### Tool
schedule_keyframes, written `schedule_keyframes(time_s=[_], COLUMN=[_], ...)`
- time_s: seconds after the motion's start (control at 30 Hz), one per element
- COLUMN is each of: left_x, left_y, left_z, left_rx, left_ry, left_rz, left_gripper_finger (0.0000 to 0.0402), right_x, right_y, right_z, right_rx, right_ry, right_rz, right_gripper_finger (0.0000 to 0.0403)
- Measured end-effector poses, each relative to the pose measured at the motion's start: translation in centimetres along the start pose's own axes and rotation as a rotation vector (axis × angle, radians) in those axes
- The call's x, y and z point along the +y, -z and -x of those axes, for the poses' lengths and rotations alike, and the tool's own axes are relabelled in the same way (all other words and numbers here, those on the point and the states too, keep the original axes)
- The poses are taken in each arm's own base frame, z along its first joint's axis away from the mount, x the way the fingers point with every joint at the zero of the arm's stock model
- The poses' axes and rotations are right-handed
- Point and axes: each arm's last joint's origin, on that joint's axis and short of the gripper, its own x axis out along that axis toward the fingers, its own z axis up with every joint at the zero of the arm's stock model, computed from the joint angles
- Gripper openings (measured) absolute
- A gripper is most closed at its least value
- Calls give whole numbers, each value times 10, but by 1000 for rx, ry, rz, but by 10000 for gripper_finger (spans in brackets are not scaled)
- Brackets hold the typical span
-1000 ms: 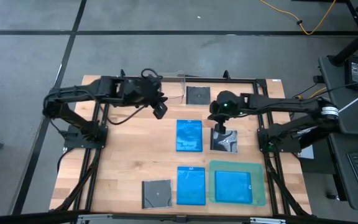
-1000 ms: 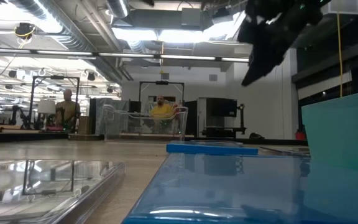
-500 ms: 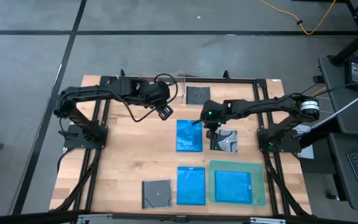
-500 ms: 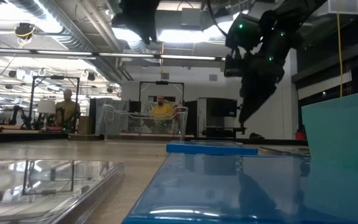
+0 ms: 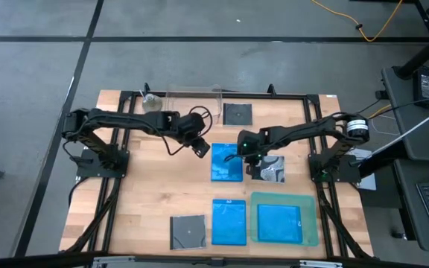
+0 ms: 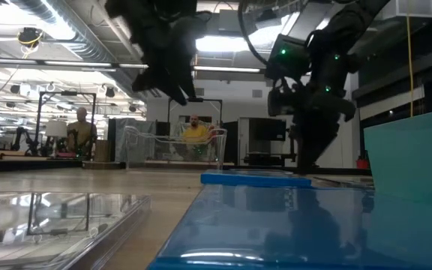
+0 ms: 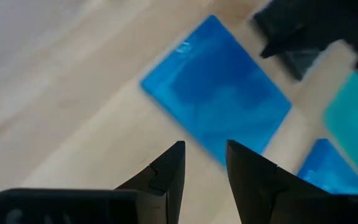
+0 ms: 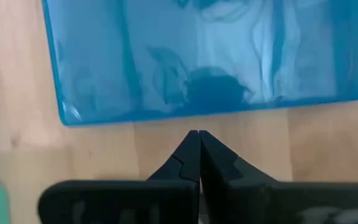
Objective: Pick & place jewel cases by type
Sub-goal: Put the top blue cd case into the green bin
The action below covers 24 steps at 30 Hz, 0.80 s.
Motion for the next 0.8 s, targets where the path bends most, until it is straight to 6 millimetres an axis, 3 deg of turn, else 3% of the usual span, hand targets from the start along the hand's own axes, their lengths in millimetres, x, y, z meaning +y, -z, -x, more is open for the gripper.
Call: schedule_keyframes(time_s=[0.23, 0.8], left_x=[6, 22], left_y=[15, 44], left_z=[-18, -48], left_rx=[3, -80], left_ry=[78, 226], left_rz=[76, 332], left_gripper_finger=[109, 110], right_x=[-1, -7], right_y=[0, -8], right_z=[-10, -9], right_rx=[17, -67], right_ry=[-28, -45], right_rz=[21, 47], right_gripper_finger=[4, 4])
